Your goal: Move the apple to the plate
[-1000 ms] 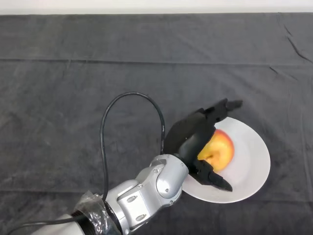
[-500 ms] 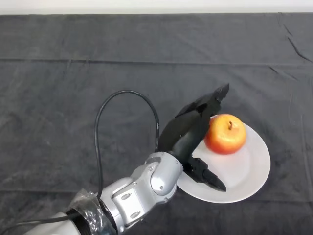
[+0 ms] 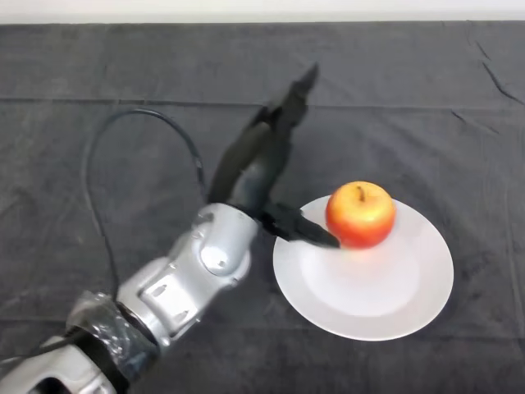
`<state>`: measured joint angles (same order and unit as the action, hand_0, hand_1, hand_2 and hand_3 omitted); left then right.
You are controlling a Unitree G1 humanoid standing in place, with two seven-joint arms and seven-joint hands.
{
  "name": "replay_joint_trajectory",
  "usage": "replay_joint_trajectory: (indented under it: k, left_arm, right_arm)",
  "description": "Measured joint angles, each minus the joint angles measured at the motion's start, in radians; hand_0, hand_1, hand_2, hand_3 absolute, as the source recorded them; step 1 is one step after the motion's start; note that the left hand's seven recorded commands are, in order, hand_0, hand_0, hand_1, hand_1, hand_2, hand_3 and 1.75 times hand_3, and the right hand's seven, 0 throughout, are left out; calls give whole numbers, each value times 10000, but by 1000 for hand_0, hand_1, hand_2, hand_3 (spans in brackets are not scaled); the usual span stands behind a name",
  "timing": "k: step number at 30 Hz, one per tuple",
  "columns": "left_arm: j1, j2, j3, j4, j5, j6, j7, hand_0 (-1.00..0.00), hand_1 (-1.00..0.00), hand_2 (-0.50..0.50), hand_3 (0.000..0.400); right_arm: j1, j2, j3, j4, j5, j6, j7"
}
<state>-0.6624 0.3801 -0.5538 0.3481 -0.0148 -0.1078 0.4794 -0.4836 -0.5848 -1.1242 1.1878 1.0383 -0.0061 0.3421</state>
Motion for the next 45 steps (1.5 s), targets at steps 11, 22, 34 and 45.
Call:
replay_joint_trajectory:
  k: [11, 22, 34, 45]
  left_arm:
    - [1019, 531, 1679, -295, -19, -237, 248, 0, 0, 0, 0]
    - [1707, 1325, 3557, -324, -212, -567, 327, 0, 0, 0, 0]
    - [3275, 1878, 5490, -378, -362, -951, 364, 0, 0, 0, 0]
    - [3737, 2251, 6942, -381, -439, -997, 675, 0, 0, 0, 0]
  right_arm:
    - [0, 0, 0, 0, -2, 0, 0]
    - [-1, 0, 1, 0, -2, 1, 0]
    - [-2, 1, 0, 0, -2, 2, 0]
    - [-2, 1, 1, 0, -2, 1, 0]
